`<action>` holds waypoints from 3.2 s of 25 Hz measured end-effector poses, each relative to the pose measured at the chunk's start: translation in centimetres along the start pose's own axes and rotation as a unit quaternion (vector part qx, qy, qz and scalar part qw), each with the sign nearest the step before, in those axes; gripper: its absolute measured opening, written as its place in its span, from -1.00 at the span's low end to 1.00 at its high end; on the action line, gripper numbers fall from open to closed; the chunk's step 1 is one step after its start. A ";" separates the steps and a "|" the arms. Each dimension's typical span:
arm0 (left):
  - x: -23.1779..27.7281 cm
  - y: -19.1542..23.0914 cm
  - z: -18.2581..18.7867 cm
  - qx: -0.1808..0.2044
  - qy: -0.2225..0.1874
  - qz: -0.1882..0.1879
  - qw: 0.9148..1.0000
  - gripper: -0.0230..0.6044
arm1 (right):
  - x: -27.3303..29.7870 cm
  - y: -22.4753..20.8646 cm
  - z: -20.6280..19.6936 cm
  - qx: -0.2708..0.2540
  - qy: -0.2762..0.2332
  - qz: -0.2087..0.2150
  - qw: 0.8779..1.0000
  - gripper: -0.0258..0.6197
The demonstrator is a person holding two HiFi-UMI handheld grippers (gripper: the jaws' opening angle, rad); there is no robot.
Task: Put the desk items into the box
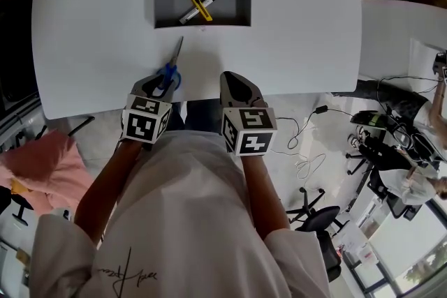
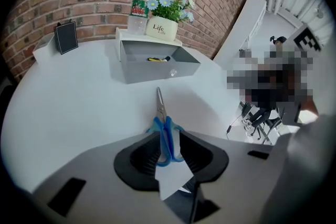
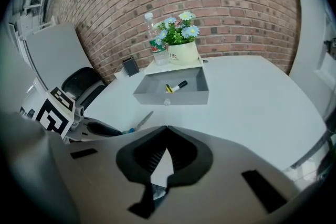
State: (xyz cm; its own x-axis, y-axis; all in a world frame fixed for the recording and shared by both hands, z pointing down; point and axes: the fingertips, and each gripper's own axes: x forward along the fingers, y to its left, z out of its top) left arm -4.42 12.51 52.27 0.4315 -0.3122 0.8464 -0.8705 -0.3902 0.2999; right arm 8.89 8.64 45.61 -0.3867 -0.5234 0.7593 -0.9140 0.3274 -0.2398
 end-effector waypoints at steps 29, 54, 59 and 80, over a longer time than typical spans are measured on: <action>0.8 0.6 -0.9 0.021 0.017 0.022 0.999 -0.67 | -0.3 0.4 0.5 0.006 -0.007 0.005 1.000 -0.84; -1.4 -1.0 1.2 0.020 -0.022 -0.052 0.998 -0.67 | -0.4 0.4 1.1 0.003 -0.011 0.005 1.000 -0.84; -1.9 -1.1 1.9 0.017 -0.031 -0.056 0.998 -0.67 | -0.6 0.5 1.3 0.003 -0.014 0.005 1.000 -0.84; -2.5 -1.0 3.9 0.037 -0.049 -0.062 0.996 -0.67 | -0.4 0.5 2.1 0.012 -0.032 0.003 0.999 -0.84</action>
State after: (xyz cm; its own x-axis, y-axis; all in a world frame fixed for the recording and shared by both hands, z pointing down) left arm -3.71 10.26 48.16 0.5591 -0.3390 0.7566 -0.7908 -0.4922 0.3638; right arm 8.37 7.35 43.89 -0.3987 -0.5705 0.7180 -0.9140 0.3115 -0.2600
